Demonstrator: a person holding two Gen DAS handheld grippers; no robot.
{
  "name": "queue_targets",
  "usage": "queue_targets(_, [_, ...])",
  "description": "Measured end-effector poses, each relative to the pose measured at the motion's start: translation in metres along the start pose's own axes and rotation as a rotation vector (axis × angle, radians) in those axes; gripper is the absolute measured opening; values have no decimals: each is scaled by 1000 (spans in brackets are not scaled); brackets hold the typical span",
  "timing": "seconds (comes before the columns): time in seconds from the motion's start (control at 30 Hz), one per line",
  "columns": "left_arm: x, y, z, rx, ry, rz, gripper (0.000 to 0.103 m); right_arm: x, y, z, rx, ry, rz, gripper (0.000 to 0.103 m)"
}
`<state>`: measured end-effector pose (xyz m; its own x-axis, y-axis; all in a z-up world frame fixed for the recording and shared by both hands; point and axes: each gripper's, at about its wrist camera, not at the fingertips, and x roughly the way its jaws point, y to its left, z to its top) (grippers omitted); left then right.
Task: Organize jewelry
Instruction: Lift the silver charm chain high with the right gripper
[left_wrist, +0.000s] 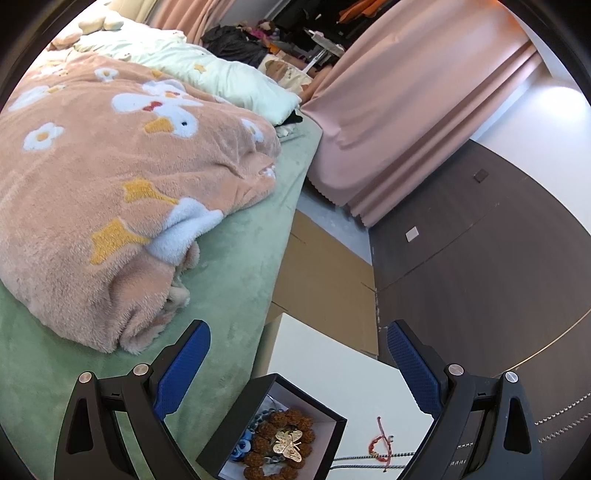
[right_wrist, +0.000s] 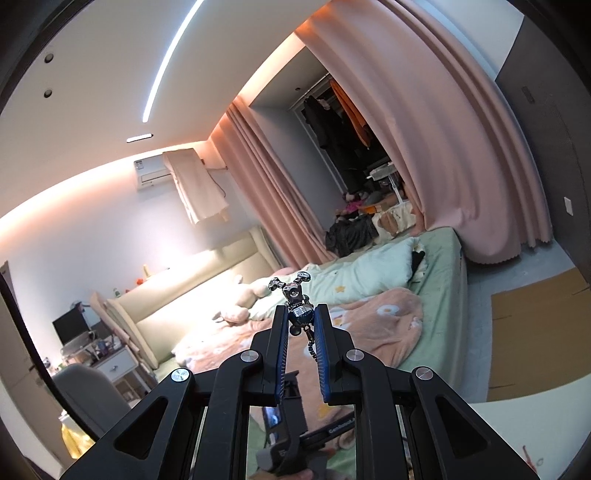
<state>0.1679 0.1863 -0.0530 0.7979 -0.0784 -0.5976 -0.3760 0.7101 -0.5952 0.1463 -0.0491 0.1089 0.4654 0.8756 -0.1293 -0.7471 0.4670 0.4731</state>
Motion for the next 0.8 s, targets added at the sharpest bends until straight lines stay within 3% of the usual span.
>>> queue_targets(0.17, [-5,2,-1,2,-12,8,97,5,-3,-5,0,15,13,16])
queue_targets(0.3, [-11,8,1,-18,-22,9,97,27,-14,-21,38,109,-15,16])
queue_targets(0.6, [-23,12,0,-31,-41,9,97,42,-20,-49,43,232,-25,16])
queue_targets(0.67, [-24,12,0,-33,-43,11,97,38,-21,-48,52,227,-34,16])
queue_targets(0.8, [-23,12,-1,-22,-41,23,97,-1,-17,-20,48,85,-1,16])
